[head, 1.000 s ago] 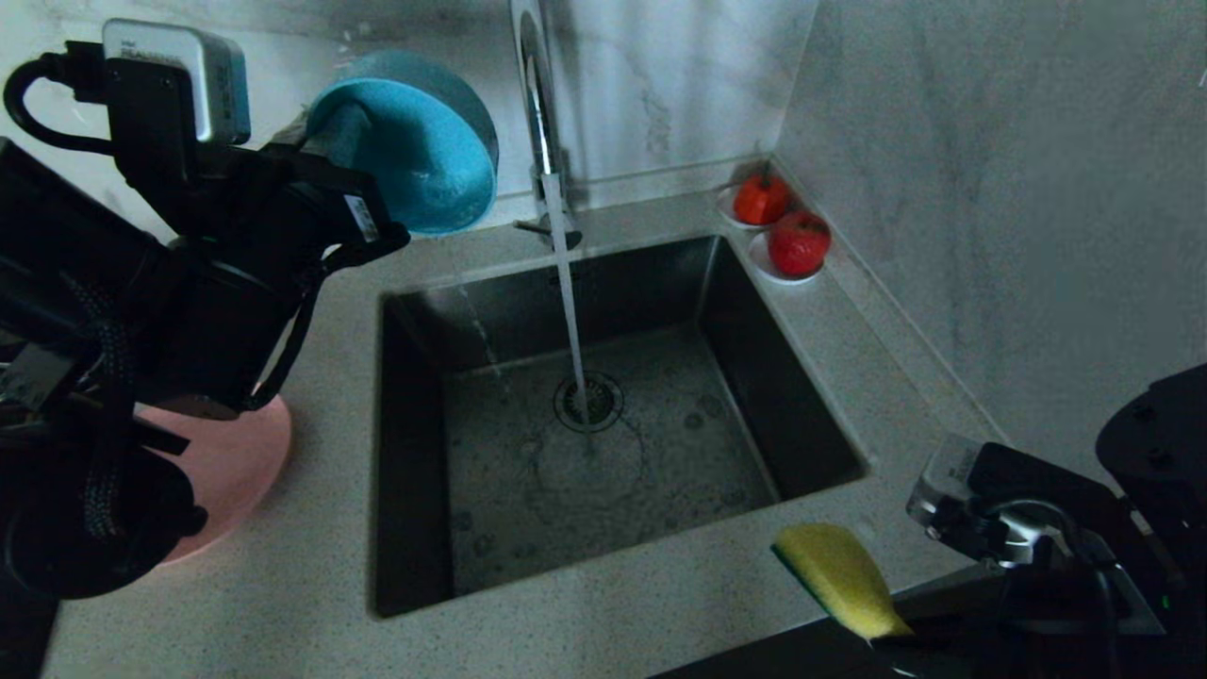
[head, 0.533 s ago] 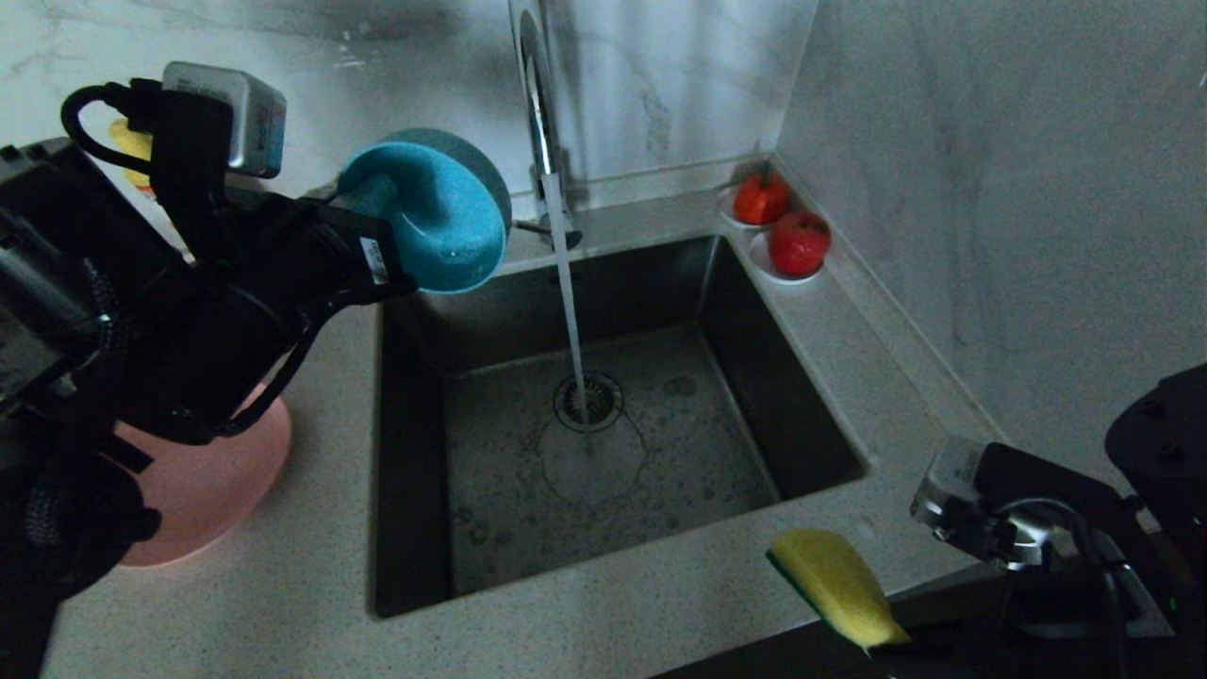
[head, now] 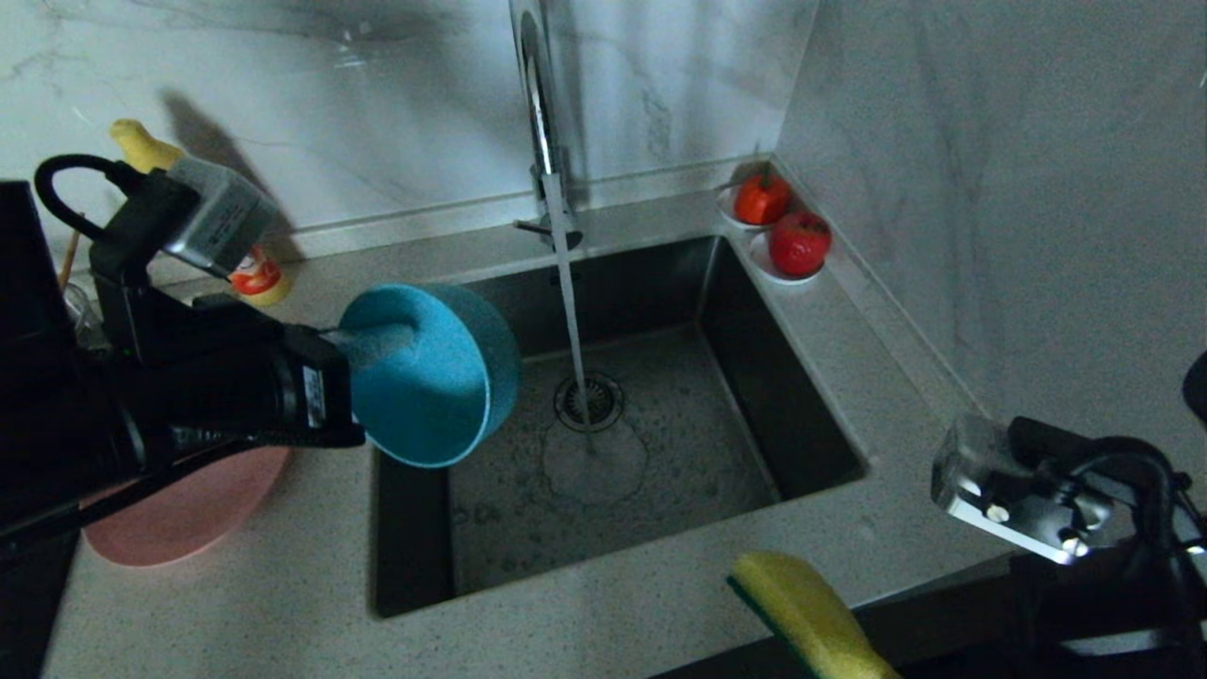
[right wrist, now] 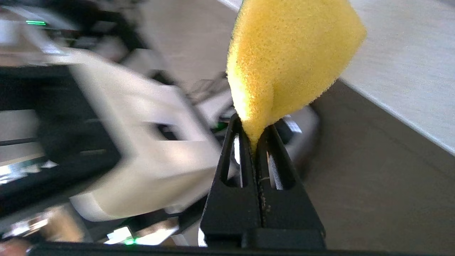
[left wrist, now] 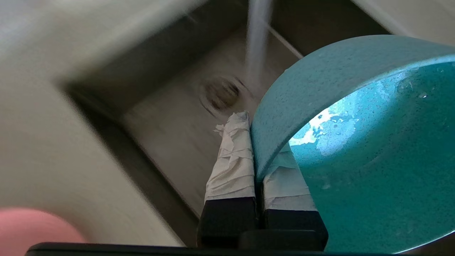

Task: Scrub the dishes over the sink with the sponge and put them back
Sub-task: Wipe the bowl

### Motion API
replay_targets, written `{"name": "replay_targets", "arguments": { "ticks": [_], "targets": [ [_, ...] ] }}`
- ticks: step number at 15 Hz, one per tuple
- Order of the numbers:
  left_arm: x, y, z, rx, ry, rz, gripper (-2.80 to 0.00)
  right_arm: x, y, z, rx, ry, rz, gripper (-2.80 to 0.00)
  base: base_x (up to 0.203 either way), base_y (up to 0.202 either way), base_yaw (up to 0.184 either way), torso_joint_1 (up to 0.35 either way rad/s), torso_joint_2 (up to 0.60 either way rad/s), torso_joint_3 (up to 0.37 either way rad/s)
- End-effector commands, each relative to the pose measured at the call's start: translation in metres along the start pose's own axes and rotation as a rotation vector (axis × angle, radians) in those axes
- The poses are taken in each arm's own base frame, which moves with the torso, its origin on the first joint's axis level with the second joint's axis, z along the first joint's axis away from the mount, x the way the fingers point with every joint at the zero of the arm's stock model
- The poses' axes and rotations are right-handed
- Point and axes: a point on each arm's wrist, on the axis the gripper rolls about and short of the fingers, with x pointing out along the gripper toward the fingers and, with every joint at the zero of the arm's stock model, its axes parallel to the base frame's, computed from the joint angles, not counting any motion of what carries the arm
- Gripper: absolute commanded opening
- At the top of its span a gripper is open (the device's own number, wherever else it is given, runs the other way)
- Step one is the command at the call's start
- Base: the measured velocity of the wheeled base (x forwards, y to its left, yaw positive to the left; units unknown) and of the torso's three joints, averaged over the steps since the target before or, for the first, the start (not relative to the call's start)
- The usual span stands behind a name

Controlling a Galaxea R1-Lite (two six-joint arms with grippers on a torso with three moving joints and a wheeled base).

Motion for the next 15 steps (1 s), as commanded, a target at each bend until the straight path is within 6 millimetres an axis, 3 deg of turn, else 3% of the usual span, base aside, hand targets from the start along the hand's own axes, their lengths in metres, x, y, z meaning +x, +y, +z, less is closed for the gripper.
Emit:
{"name": "replay_targets", "arguments": {
  "ticks": [1,4,6,8,11,15],
  "targets": [
    [-0.006,-0.002,-0.004,-0.001,0.015,-0.028,-2.80,-0.012,0.010,0.012,0.015,-0.004,0.097,-2.80,0.000,0.000,0.000,0.000,0.00,0.000],
    [-0.003,-0.006,-0.008,0.008,0.038,-0.033,-2.80,-0.029,0.018,0.018,0.043,0.097,0.226,-2.80,0.000,0.000,0.000,0.000,0.00,0.000],
    [0.001,-0.009,-0.006,0.014,0.043,-0.021,-2.80,-0.029,0.020,0.023,0.064,0.139,0.271,-2.80,0.000,0.000,0.000,0.000,0.00,0.000],
    [0.019,-0.013,-0.007,0.022,0.092,0.051,-2.80,-0.031,0.024,0.037,0.122,0.118,0.302,-2.80,0.000,0.000,0.000,0.000,0.00,0.000],
    [0.033,-0.026,-0.003,0.017,0.134,0.179,-2.80,-0.022,0.027,0.050,0.159,0.126,0.314,-2.80,0.000,0.000,0.000,0.000,0.00,0.000],
    [0.036,-0.057,0.004,-0.115,0.117,0.259,-2.80,-0.009,0.038,0.072,0.234,0.131,0.340,-2.80,0.000,0.000,0.000,0.000,0.00,0.000]
  ]
}}
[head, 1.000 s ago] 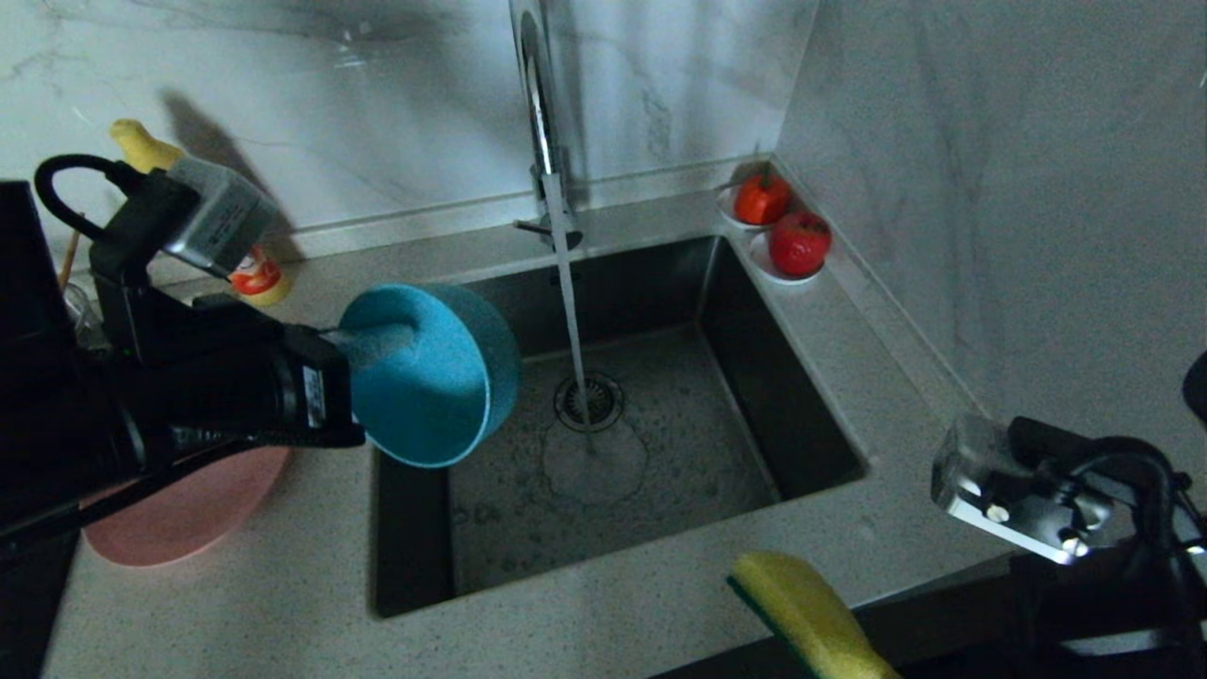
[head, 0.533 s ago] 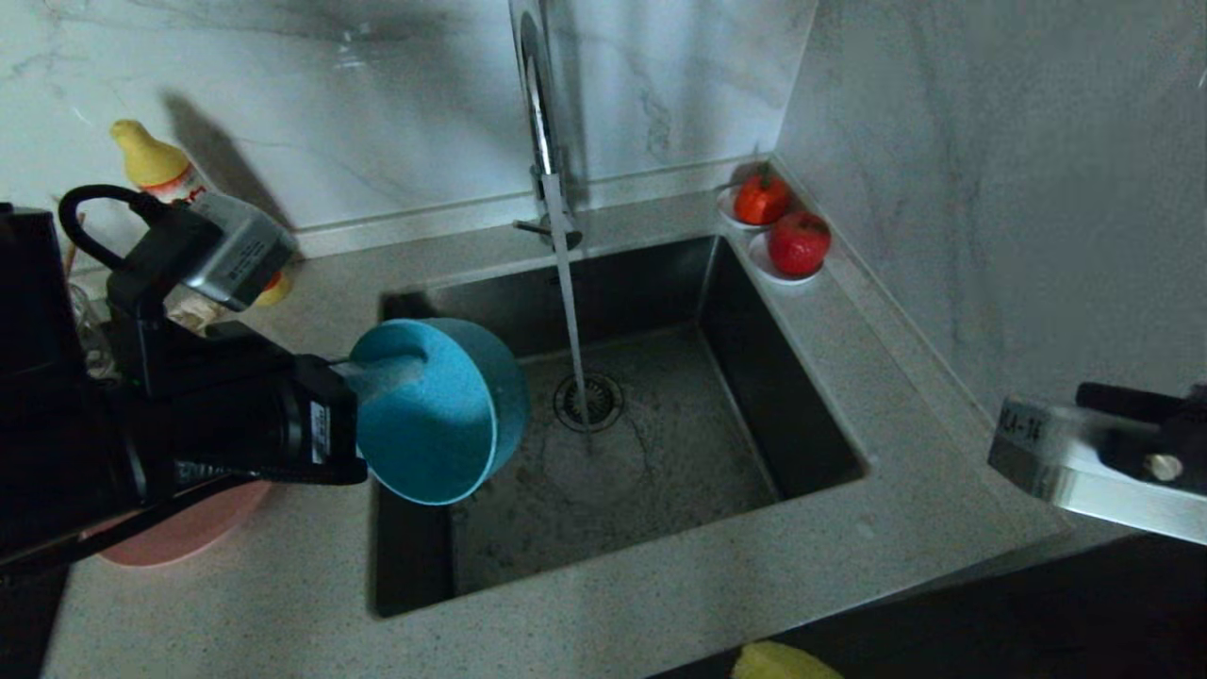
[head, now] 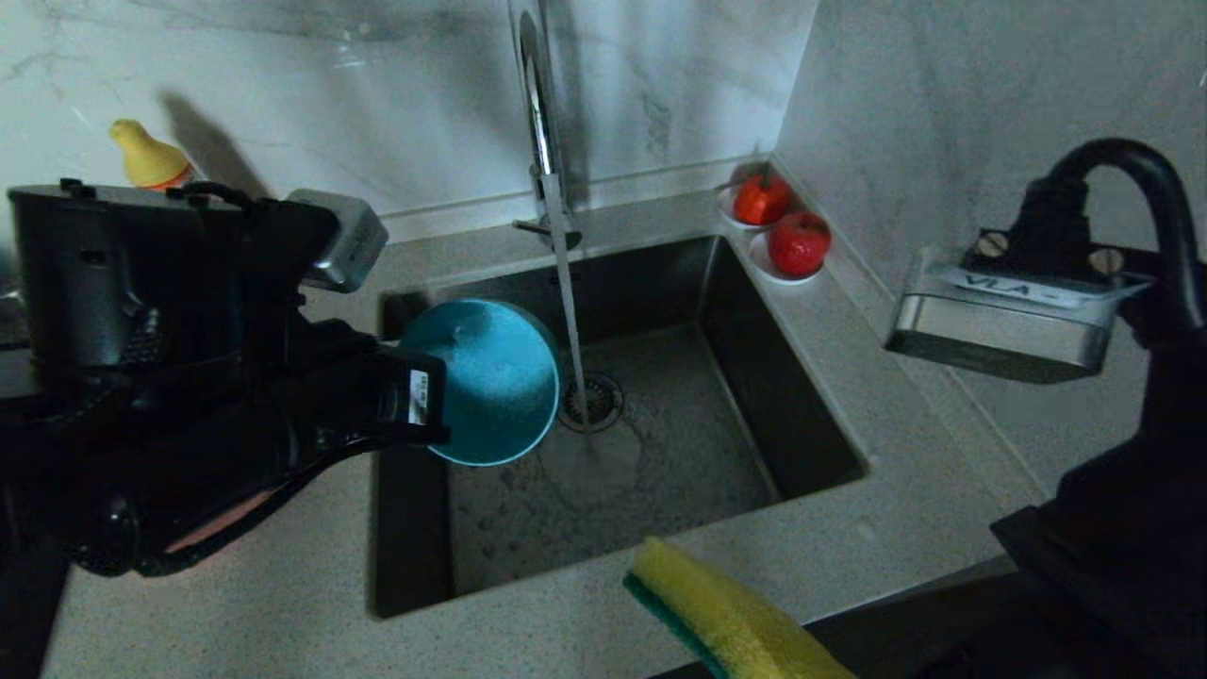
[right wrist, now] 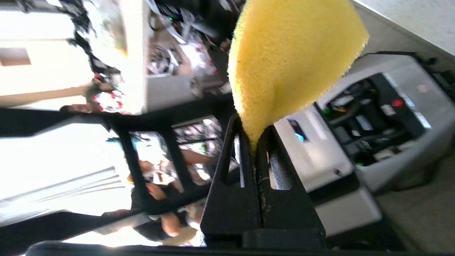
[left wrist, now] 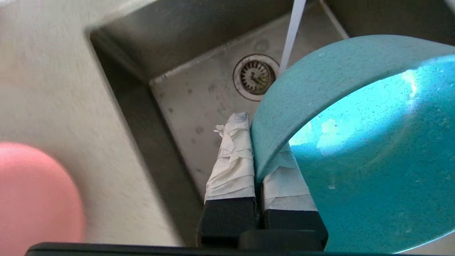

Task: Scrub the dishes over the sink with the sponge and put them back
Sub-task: Wipe the bowl

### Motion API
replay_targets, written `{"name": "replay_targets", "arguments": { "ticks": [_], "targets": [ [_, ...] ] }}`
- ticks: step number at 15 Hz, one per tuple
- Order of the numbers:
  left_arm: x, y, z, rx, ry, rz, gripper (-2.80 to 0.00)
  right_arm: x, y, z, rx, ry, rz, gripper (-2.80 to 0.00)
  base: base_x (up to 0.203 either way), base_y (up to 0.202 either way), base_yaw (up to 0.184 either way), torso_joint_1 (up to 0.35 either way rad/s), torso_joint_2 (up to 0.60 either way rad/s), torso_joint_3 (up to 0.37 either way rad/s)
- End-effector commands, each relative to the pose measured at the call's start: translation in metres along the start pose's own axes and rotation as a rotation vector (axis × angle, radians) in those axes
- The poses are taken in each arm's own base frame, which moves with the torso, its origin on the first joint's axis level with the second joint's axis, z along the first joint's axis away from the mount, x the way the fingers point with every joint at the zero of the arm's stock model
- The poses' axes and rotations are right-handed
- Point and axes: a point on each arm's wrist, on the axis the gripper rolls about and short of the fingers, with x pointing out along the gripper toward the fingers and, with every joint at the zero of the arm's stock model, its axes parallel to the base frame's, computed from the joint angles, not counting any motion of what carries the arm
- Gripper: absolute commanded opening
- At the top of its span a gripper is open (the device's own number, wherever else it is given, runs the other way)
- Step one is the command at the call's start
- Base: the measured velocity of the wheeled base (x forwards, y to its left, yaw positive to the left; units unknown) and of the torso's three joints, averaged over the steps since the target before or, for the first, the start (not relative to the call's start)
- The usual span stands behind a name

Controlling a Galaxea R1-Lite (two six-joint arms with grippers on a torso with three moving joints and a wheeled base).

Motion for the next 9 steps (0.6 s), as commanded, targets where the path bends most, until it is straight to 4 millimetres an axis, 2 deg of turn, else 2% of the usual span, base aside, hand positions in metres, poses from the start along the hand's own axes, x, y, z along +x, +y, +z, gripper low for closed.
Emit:
{"name": "replay_targets", "arguments": {
  "ticks": [1,9],
  "targets": [
    [0.000,-0.015,0.000,-0.042,-0.001,0.010,-2.80,0.020,0.003,0.012,0.036,0.035,0.008,-2.80,0.000,0.000,0.000,0.000,0.00,0.000],
    [0.010,-0.025,0.001,-0.207,-0.032,0.139,-2.80,0.056,-0.005,0.035,0.115,0.063,-0.020,-2.80,0.000,0.000,0.000,0.000,0.00,0.000]
  ]
}}
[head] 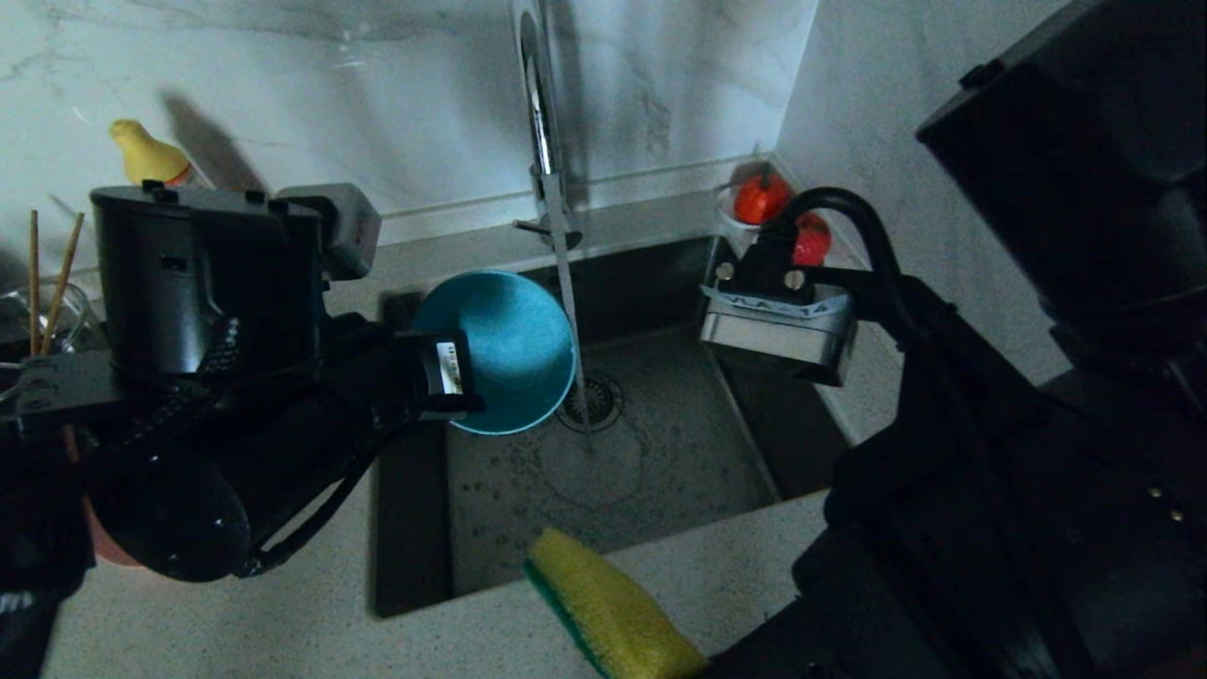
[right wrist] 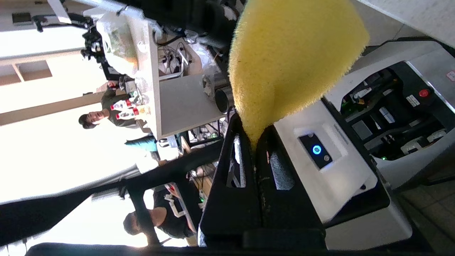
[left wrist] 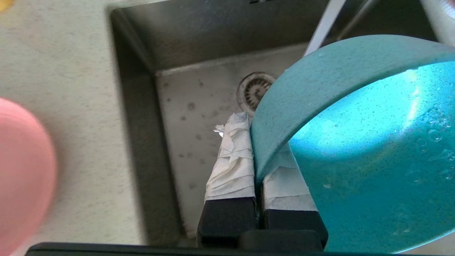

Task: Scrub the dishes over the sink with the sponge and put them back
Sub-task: Wipe the bowl

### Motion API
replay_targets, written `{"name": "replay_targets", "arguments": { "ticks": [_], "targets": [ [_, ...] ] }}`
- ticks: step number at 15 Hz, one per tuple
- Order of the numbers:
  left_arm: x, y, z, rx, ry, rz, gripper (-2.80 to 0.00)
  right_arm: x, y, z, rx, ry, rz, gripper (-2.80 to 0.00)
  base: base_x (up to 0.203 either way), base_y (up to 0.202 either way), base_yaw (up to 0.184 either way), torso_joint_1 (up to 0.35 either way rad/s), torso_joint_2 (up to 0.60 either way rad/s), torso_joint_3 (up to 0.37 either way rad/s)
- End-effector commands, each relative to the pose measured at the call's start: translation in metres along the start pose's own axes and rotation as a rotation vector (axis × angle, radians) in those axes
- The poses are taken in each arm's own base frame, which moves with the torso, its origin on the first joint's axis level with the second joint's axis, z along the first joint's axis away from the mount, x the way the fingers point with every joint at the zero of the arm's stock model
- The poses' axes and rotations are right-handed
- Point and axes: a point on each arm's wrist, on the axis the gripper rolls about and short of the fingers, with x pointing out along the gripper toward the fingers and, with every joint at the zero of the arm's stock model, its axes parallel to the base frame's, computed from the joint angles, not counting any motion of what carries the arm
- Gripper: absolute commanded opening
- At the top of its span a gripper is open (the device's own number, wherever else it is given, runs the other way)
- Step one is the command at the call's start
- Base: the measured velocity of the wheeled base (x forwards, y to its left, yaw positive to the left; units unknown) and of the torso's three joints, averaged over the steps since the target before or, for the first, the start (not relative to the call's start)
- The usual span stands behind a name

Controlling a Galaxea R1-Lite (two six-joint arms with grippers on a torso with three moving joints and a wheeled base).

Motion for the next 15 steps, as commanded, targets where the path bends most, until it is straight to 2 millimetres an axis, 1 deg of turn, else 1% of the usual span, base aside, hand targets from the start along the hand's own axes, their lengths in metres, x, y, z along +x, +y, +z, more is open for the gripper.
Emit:
{"name": "replay_targets", "arguments": {
  "ticks": [1,4,6,8,11,15],
  "targets": [
    [0.001,-0.003,-0.002,-0.002,0.004,-0.003,-2.80,0.016,-0.007,0.011,0.029,0.014,-0.022,-2.80,0.000,0.000,0.000,0.000,0.00,0.000],
    [-0.008,-0.008,-0.005,-0.005,0.007,-0.042,-2.80,0.019,-0.011,0.023,0.044,-0.010,-0.028,-2.80,0.000,0.000,0.000,0.000,0.00,0.000],
    [-0.013,-0.006,-0.006,0.002,0.008,-0.050,-2.80,0.021,-0.008,0.029,0.084,-0.026,-0.019,-2.80,0.000,0.000,0.000,0.000,0.00,0.000],
    [-0.013,-0.005,-0.013,0.018,0.026,-0.051,-2.80,0.020,-0.004,0.036,0.100,-0.047,-0.005,-2.80,0.000,0.000,0.000,0.000,0.00,0.000],
    [-0.012,-0.006,-0.021,0.023,0.028,-0.055,-2.80,0.021,-0.002,0.039,0.102,-0.051,0.002,-2.80,0.000,0.000,0.000,0.000,0.00,0.000],
    [-0.020,-0.011,-0.018,0.002,-0.007,-0.100,-2.80,0.023,-0.007,0.044,0.141,-0.063,-0.006,-2.80,0.000,0.000,0.000,0.000,0.00,0.000]
  ]
}}
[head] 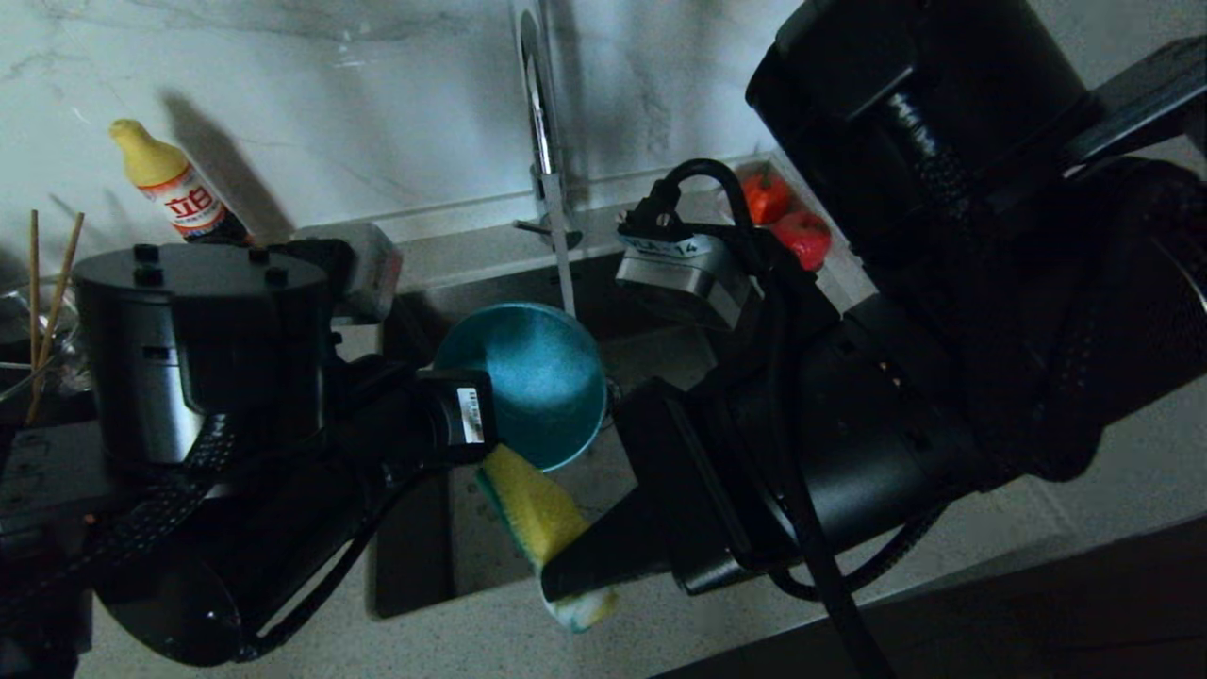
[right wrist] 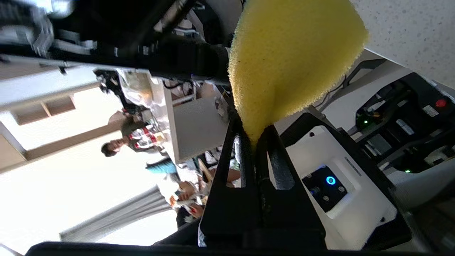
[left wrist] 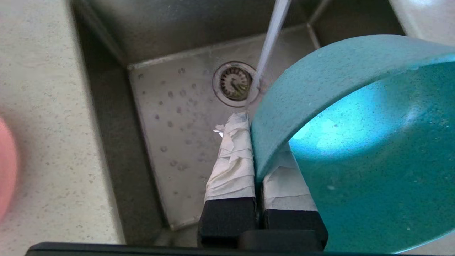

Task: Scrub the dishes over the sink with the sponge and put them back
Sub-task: Wipe the bowl

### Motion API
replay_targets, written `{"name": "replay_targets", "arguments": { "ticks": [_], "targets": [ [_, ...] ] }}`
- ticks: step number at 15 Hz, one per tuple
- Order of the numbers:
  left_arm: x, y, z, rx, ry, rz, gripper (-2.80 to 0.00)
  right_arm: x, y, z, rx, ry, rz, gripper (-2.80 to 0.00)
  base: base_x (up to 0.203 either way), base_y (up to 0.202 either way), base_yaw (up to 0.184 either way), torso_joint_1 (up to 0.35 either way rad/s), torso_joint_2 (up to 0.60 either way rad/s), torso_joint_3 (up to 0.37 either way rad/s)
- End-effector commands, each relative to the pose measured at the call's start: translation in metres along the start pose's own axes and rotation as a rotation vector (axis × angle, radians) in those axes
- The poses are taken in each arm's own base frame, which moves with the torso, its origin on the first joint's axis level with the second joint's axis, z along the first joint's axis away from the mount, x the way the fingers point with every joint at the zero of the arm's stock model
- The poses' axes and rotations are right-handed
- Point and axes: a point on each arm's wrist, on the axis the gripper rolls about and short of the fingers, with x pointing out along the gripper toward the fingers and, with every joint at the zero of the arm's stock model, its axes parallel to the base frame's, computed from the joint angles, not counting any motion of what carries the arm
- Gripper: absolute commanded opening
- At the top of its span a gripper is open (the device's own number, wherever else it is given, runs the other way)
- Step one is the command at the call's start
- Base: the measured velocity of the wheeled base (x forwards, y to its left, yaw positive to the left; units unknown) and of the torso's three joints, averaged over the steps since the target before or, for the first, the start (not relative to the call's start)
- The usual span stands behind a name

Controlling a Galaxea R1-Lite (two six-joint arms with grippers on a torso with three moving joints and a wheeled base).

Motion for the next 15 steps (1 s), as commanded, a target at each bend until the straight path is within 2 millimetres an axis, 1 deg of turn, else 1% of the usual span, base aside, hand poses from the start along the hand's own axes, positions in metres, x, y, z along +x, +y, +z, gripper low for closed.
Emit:
{"name": "replay_targets", "arguments": {
  "ticks": [1,3,5,7,11,14,15],
  "targets": [
    [-0.005,-0.001,0.002,-0.008,-0.012,-0.015,-2.80,0.006,-0.005,0.004,0.031,0.004,-0.013,-2.80,0.000,0.000,0.000,0.000,0.00,0.000],
    [-0.006,-0.002,0.002,-0.005,-0.007,-0.038,-2.80,0.008,-0.012,0.009,0.048,-0.005,-0.028,-2.80,0.000,0.000,0.000,0.000,0.00,0.000],
    [-0.011,0.001,0.003,-0.017,-0.009,-0.070,-2.80,0.008,-0.013,0.014,0.052,-0.019,-0.028,-2.80,0.000,0.000,0.000,0.000,0.00,0.000],
    [-0.014,0.003,0.000,-0.009,-0.002,-0.079,-2.80,-0.001,-0.016,0.021,0.057,-0.056,-0.027,-2.80,0.000,0.000,0.000,0.000,0.00,0.000],
    [-0.017,0.006,-0.002,-0.010,0.001,-0.078,-2.80,-0.009,-0.020,0.025,0.069,-0.087,-0.031,-2.80,0.000,0.000,0.000,0.000,0.00,0.000],
    [-0.013,0.005,-0.004,-0.001,0.010,-0.072,-2.80,-0.022,-0.020,0.026,0.067,-0.120,-0.029,-2.80,0.000,0.000,0.000,0.000,0.00,0.000],
    [-0.013,0.004,-0.005,0.001,0.011,-0.071,-2.80,-0.022,-0.020,0.026,0.066,-0.121,-0.029,-2.80,0.000,0.000,0.000,0.000,0.00,0.000]
  ]
}}
